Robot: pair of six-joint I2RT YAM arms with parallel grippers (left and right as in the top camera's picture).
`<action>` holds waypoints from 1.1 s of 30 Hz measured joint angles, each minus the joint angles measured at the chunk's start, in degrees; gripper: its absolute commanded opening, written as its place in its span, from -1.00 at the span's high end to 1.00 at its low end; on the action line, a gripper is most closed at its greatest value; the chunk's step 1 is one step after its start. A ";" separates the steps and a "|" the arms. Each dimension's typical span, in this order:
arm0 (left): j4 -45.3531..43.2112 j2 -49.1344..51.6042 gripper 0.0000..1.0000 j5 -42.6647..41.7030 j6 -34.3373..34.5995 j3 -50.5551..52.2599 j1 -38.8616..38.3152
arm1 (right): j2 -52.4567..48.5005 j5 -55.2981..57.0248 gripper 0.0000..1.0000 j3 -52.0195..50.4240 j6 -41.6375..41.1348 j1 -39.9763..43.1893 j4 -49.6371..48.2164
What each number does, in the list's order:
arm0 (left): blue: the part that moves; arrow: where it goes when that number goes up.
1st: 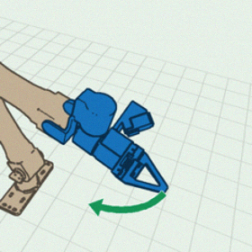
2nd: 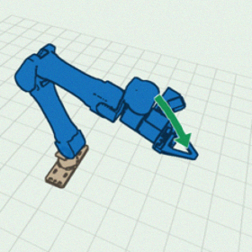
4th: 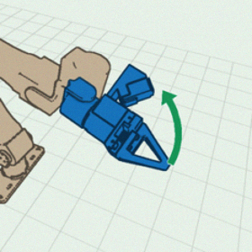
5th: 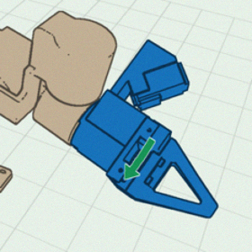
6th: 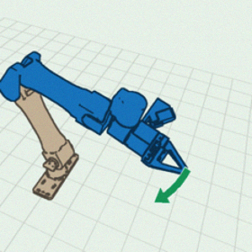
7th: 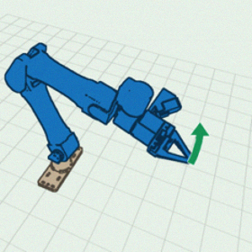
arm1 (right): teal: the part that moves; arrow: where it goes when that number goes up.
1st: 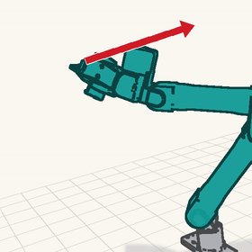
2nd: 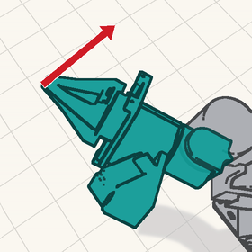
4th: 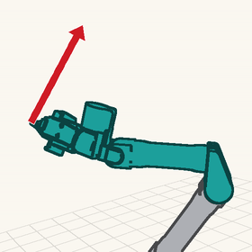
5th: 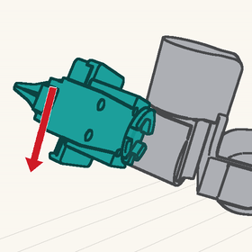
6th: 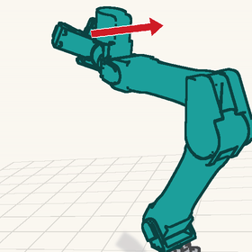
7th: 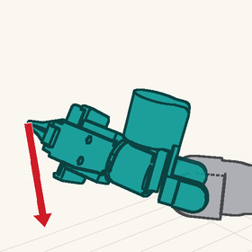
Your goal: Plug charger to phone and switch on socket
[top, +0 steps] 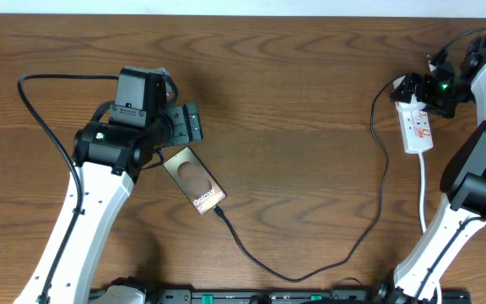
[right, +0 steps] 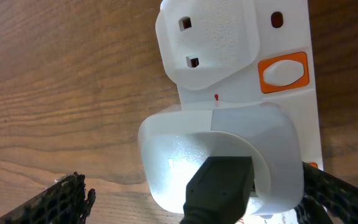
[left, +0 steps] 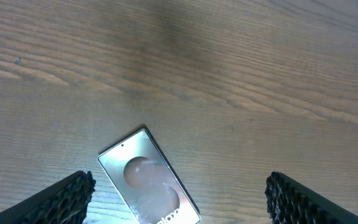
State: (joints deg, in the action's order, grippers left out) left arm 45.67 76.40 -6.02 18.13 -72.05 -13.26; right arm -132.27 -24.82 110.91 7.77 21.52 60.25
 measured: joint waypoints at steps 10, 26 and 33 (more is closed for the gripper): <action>0.24 0.00 -0.81 0.00 0.00 0.00 0.00 | 0.00 0.00 -0.99 0.00 0.02 0.00 0.81; 0.61 0.00 -0.81 0.00 0.00 0.00 0.00 | 1.05 -0.92 -0.98 -2.84 -0.26 0.26 -1.44; 1.46 0.00 -0.81 0.00 0.00 0.00 0.00 | 1.29 2.03 -0.96 -2.38 -4.66 -0.02 2.95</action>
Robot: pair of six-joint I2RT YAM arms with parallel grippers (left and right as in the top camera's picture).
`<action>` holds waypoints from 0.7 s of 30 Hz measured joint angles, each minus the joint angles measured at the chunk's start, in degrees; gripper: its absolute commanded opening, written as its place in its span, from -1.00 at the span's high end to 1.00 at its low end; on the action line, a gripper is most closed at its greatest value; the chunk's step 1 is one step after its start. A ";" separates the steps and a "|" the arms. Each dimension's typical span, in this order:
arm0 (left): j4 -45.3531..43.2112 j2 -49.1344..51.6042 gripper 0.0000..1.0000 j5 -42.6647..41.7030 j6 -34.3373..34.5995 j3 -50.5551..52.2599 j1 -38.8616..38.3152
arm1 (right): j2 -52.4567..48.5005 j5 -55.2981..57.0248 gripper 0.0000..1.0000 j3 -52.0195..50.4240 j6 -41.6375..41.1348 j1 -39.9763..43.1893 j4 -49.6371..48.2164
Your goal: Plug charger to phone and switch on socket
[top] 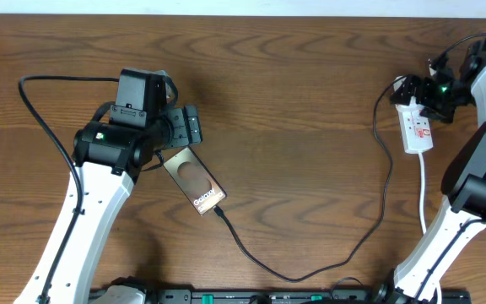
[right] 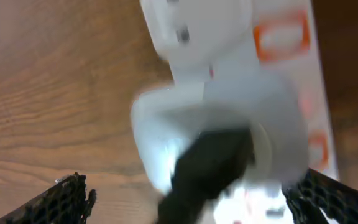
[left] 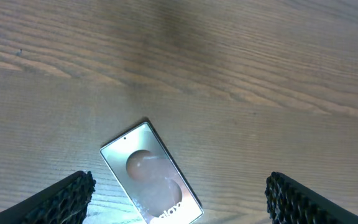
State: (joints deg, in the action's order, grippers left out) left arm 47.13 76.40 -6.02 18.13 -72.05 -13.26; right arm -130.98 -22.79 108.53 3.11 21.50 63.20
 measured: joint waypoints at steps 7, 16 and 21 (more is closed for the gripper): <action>0.07 0.00 -0.81 0.00 0.00 0.00 0.00 | 0.61 10.62 -0.97 -0.57 -8.96 -0.07 5.60; 0.26 0.00 -0.81 0.00 0.00 0.00 0.00 | 10.97 17.40 -0.98 -1.57 -13.22 1.36 11.32; 0.28 0.00 -0.81 -0.02 0.00 0.00 0.00 | 23.71 17.44 -0.99 -1.57 -13.84 1.07 14.49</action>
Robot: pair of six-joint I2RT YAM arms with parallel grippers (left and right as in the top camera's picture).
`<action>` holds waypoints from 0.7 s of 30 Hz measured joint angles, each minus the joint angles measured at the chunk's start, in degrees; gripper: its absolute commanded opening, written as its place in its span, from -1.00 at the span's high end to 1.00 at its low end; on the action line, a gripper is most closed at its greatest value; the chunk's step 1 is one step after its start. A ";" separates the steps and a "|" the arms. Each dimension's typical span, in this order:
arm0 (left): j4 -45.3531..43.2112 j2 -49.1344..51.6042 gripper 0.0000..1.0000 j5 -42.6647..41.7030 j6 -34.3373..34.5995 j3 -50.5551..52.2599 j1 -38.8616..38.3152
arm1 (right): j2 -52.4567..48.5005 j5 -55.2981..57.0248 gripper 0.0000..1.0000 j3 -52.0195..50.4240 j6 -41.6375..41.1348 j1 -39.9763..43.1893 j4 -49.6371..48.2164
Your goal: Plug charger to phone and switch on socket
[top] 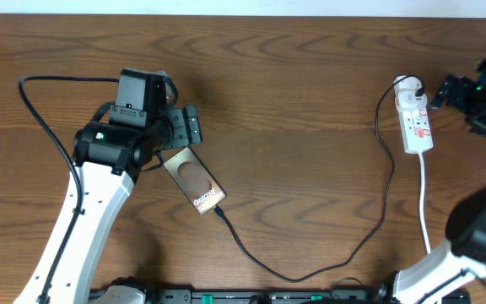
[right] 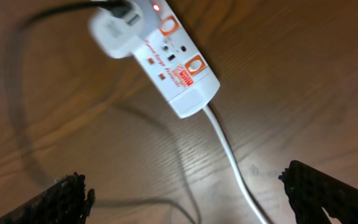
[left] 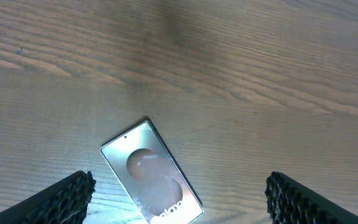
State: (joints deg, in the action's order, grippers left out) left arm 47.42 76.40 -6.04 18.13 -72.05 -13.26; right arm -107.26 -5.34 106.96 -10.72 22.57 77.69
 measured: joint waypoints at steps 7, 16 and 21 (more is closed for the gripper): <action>0.00 0.00 -0.81 0.02 0.00 0.00 0.00 | 13.05 -1.86 -0.98 0.02 -0.85 -0.15 0.87; 0.00 0.00 -0.81 0.00 0.00 0.00 0.00 | 16.24 -2.38 -0.99 0.02 -0.87 -0.26 0.92; 0.00 0.00 -0.81 0.00 0.00 0.00 0.00 | 16.24 -2.38 -0.98 0.02 -0.87 -0.26 0.92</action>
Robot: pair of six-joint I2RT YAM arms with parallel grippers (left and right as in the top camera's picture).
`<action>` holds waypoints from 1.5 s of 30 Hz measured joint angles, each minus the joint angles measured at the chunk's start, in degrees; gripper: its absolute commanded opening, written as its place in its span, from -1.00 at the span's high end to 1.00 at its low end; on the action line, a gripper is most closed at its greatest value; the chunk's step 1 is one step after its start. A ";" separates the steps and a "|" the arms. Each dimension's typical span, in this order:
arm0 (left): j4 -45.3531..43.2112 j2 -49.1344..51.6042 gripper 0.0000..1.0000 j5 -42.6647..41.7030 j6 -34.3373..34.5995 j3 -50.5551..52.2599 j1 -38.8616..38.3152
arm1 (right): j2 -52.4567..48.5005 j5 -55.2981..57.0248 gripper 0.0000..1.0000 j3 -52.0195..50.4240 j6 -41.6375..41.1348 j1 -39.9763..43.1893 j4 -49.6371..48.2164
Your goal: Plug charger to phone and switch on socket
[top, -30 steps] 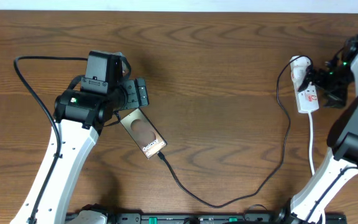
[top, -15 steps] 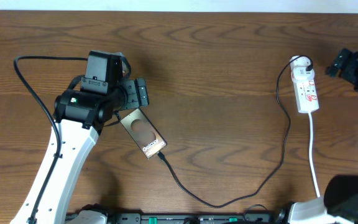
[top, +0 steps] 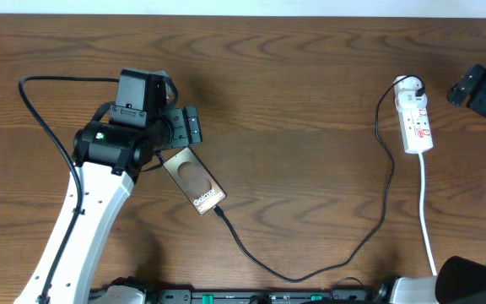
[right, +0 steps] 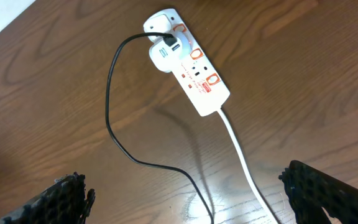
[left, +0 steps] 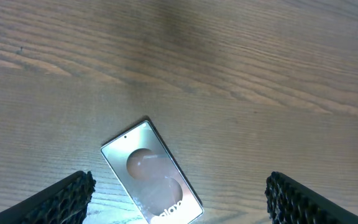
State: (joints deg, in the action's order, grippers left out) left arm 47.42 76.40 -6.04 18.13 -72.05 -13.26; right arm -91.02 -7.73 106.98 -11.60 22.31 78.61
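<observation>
A silver phone (top: 194, 181) lies face up on the wooden table, with the black charger cable (top: 386, 194) plugged into its lower end. The cable runs to a white adapter (top: 408, 86) in the white socket strip (top: 416, 124) at the far right. My left gripper (left: 178, 202) hovers open over the phone (left: 152, 174). My right gripper (right: 191, 199) is open, high above the table to the right of the strip (right: 190, 66), holding nothing. The strip's orange switches (right: 205, 79) show in the right wrist view.
The strip's white lead (top: 426, 215) runs down the right side toward the table's front edge. A black arm cable (top: 40, 118) loops at the left. The table's far edge meets a white wall (top: 243, 7).
My right gripper has risen further and drawn back to the right of the socket strip, which looks smaller in its wrist view. The left gripper and phone are unchanged.
My right gripper was open right at the adapter and switches on the strip, close over them. Then it was blurred there, then lifted off to the right, and now it stands high and clear. The left gripper stayed open over the plugged phone throughout.
</observation>
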 measured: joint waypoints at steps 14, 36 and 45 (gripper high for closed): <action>3.82 0.00 -0.81 0.48 0.00 0.00 0.00 | 0.00 -0.02 -0.99 0.00 0.00 0.00 0.00; -50.10 -25.11 -0.81 2.64 -1.36 32.17 0.00 | 0.00 -0.17 -0.99 -0.02 -0.02 0.00 0.00; -66.20 -48.76 -0.81 3.02 -7.98 56.22 1.44 | 0.00 -0.22 -0.99 -0.02 -0.13 0.00 -0.02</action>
State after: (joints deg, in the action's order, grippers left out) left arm -18.79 27.64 -3.03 10.15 -15.84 -11.81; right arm -91.02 -7.94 106.96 -11.73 22.31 78.59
